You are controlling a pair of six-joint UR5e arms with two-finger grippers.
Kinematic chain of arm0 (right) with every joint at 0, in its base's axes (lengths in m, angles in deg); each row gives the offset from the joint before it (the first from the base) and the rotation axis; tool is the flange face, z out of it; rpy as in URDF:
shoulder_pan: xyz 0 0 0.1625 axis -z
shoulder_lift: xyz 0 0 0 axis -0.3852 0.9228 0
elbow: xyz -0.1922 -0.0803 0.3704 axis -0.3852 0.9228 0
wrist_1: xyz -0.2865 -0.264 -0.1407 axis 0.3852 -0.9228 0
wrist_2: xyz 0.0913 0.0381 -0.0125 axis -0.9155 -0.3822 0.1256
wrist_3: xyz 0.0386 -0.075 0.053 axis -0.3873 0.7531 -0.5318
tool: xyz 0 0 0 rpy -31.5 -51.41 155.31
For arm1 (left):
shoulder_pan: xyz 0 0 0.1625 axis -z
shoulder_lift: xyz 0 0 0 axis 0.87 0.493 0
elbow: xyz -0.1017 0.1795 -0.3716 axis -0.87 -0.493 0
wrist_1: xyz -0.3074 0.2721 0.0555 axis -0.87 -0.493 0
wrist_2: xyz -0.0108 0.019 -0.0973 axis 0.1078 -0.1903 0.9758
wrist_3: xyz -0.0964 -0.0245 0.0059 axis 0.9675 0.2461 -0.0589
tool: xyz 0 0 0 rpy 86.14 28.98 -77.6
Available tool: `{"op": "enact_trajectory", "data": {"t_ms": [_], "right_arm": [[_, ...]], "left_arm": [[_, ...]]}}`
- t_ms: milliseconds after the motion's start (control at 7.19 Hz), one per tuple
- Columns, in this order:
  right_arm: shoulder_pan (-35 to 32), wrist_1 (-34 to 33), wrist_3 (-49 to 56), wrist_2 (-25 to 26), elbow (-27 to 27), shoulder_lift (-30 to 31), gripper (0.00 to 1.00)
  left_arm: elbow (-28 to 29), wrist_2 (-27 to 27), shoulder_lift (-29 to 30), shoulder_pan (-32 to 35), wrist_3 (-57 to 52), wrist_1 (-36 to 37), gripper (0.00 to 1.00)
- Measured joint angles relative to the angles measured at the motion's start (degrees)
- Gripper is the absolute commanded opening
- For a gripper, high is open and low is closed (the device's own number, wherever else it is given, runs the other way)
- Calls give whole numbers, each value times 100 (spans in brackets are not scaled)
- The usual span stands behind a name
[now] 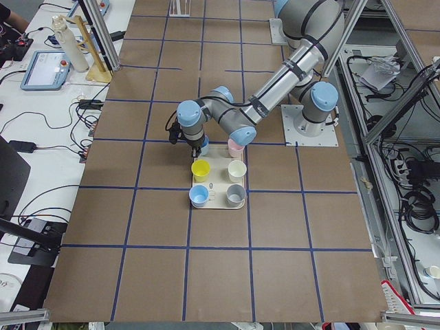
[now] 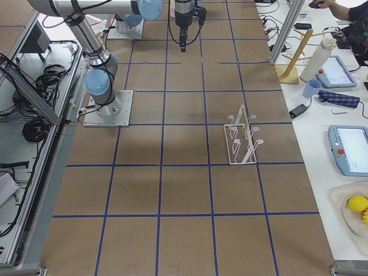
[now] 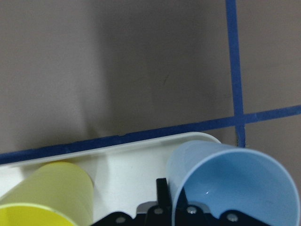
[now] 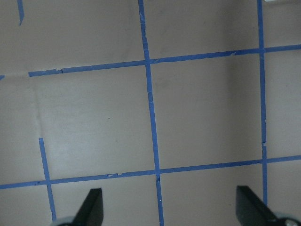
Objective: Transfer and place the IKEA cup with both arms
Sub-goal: 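Set the cup upright on the tray and open the left gripper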
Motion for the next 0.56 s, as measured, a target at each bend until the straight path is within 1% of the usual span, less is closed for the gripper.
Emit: {"op": "enact_trajectory", "data": {"t_ms": [278,417,556], "right_arm": [[5,-13,7,6,-12,-10,100],[5,-14,7,6,-14,-11,100],[3,-1,10,6,-12,-8,100]], "left_arm": [[-44,-22,5,0,-8,9,0],[-53,-30,12,0,-13,17,67],[-55,-24,30,0,-16,33,81]]}}
